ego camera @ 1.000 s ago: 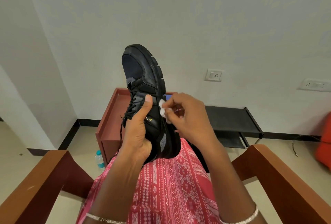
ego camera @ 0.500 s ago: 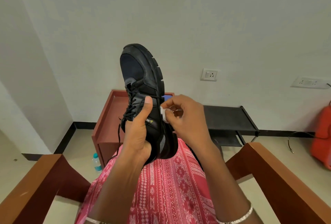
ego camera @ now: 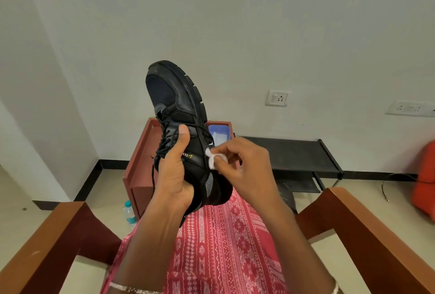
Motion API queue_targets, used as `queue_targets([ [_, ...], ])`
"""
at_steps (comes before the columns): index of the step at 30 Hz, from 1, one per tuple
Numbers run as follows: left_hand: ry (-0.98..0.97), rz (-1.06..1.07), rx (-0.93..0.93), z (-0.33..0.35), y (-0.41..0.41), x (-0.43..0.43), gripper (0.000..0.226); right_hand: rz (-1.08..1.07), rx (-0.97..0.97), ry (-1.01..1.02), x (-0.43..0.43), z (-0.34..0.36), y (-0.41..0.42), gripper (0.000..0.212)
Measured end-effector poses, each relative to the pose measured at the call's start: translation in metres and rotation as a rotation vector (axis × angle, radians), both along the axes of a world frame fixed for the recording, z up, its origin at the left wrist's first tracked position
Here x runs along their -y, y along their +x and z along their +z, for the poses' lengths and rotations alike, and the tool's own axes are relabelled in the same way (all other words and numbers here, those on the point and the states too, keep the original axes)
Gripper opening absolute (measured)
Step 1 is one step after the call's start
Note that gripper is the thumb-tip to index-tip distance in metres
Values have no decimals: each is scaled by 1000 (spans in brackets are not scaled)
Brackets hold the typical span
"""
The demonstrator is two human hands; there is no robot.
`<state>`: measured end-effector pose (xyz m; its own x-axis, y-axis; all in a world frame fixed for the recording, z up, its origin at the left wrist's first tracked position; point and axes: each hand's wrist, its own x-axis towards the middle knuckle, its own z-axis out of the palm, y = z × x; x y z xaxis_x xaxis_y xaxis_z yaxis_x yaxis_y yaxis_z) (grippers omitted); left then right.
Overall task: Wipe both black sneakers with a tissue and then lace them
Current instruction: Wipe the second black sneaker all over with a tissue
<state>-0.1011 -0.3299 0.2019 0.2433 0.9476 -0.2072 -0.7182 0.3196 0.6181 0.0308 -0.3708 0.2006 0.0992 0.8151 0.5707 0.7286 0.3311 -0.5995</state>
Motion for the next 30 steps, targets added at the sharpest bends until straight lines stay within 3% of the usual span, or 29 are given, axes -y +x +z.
queue_targets([
  [5, -8, -7, 26, 0, -4, 0, 34, -84, 33, 150, -3, -17, -15, 14],
  [10, -28, 33, 36, -1, -6, -2, 36, -99, 92, 121, 28, -40, -14, 17],
  [18, -52, -21, 149, 2, -3, -1, 59, -34, -164, 175, 28, -18, -46, 19],
  [23, -94, -34, 246, 0, -9, -4, 61, 4, -36, 185, 39, -27, -62, 21],
  [30, -82, 57, 252, 3, -6, 2, 48, -57, -32, 147, -3, -14, -56, 21],
])
